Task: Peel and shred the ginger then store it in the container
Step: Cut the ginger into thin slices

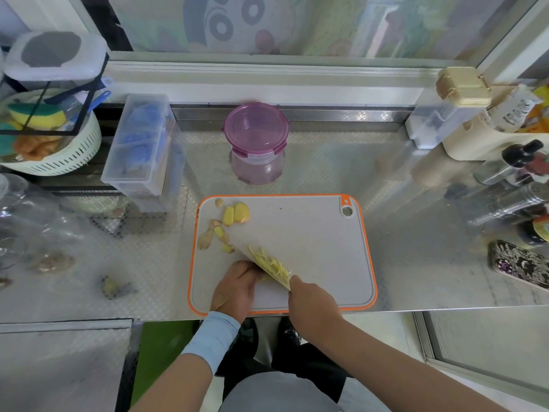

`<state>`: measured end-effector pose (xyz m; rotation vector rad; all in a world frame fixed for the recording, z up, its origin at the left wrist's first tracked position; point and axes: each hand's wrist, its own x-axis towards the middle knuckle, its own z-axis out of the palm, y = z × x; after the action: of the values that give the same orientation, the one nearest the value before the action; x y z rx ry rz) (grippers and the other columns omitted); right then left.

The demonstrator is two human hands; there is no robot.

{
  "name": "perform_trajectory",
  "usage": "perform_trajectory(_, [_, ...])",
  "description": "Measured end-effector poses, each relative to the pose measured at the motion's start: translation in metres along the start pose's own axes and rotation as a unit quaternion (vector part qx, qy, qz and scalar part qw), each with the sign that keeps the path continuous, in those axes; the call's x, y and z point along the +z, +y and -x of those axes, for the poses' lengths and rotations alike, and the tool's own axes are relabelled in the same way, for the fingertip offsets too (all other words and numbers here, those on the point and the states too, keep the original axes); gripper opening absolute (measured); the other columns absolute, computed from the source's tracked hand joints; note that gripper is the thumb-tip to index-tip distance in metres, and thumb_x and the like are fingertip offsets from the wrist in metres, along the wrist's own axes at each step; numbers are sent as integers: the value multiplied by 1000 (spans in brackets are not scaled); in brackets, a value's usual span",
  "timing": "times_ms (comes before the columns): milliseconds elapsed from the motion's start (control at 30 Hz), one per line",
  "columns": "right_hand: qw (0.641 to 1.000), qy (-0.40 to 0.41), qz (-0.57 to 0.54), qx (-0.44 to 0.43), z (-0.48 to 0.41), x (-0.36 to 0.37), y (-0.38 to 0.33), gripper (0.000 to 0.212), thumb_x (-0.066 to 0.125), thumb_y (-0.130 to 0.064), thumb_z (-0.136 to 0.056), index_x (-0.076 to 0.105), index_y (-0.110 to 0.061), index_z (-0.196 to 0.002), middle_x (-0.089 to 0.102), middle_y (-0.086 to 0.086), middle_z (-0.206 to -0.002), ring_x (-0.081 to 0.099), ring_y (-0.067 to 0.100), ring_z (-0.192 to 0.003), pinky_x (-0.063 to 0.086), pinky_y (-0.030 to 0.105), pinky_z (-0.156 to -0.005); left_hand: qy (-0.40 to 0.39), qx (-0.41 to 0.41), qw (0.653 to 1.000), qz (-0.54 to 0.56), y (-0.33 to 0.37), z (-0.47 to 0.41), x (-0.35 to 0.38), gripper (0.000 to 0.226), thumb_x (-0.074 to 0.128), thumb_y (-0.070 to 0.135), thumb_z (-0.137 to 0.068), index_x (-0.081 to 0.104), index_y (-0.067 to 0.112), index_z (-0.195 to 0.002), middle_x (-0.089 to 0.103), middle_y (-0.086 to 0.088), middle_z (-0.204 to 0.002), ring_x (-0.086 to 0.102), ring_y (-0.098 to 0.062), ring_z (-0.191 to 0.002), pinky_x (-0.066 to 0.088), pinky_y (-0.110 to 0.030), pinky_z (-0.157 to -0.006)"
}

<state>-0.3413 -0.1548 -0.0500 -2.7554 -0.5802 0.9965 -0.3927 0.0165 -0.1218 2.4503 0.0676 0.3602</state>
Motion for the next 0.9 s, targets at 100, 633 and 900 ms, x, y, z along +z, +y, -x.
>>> perform_trajectory(100, [1000, 7, -5, -6, -7, 0, -5, 14, 42, -7, -96, 40, -15, -108, 45, 0, -73, 47, 21, -62, 31, 28, -47, -10, 32, 999, -17, -1, -4, -1, 26, 49, 8, -83, 73, 7, -93, 63, -3, -102, 53, -20, -97, 45, -26, -82])
perform_trajectory(633, [1000, 6, -3, -1, -8, 0, -6, 18, 43, -6, -95, 42, -14, -111, 49, 1, -77, 53, 24, -68, 43, 32, -56, -79, 77, 991, -76, -5, -6, -11, 31, 49, 22, -81, 77, 11, -88, 70, -2, -93, 51, -14, -94, 54, -23, -64])
perform_trajectory(900, [1000, 20, 13, -2, 2, 1, -7, 32, 42, -4, -94, 37, -15, -124, 48, 1, -75, 50, 23, -64, 40, 33, -52, -73, 51, 994, -60, -1, -7, -13, 36, 87, 1, -59, 76, 11, -92, 71, -5, -96, 54, -17, -97, 59, -32, -63])
